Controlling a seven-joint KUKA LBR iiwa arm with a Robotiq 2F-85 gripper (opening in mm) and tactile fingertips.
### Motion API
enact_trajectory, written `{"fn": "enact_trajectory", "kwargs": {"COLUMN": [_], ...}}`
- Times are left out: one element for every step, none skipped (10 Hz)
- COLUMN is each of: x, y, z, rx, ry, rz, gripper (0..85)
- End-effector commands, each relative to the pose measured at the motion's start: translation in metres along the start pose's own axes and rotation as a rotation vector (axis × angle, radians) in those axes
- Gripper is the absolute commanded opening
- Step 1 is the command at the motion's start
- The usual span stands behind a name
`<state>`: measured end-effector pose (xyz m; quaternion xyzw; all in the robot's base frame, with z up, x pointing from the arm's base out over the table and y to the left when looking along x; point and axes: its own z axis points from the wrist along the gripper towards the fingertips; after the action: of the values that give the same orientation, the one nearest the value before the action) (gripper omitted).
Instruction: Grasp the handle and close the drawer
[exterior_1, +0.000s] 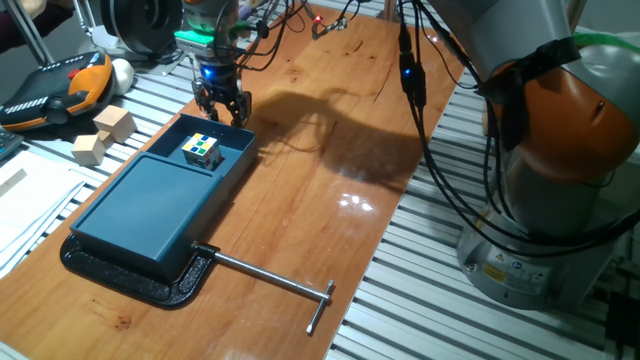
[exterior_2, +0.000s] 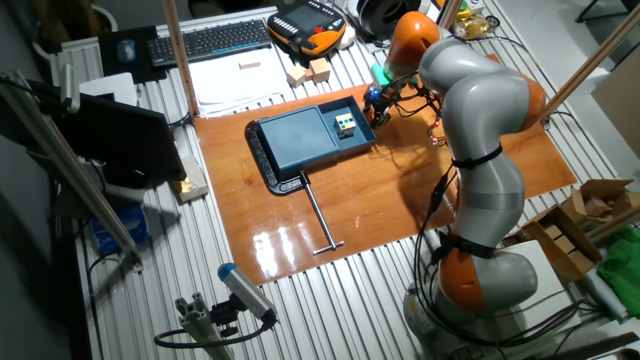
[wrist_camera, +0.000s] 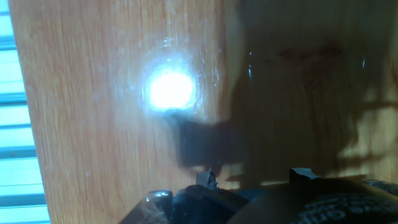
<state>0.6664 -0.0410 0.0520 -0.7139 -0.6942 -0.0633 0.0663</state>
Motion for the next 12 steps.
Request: {"fn": "enact_trajectory", "kwargs": {"x": [0.0005, 0.0008, 0.0013, 0.002, 0.0026, 0.0035, 0.0044, 0.005, 0.0049, 0.0049, 0.005, 0.0048], "y": [0.0003, 0.0007, 0.001, 0.0013, 0.0017, 0.0019, 0.002, 0.002, 0.002, 0.002, 0.002, 0.002], "z": [0.0004, 0.001, 0.0017, 0.002, 0.0026, 0.0035, 0.0044, 0.0046, 0.0045, 0.0045, 0.0046, 0.0046], "rx": [0.003, 0.005, 0.006, 0.008, 0.008, 0.006, 0.006, 0.009, 0.012, 0.014, 0.015, 0.02], "ry": [0.002, 0.004, 0.005, 0.005, 0.005, 0.005, 0.005, 0.005, 0.007, 0.01, 0.013, 0.019], "rz": [-0.001, -0.001, -0.003, -0.003, -0.004, -0.006, -0.008, -0.017, -0.026, -0.031, -0.034, -0.034], "gripper": [62.0, 61.7, 61.3, 61.0, 61.0, 61.0, 61.0, 60.7, 60.0, 59.3, 59.0, 58.7]}}
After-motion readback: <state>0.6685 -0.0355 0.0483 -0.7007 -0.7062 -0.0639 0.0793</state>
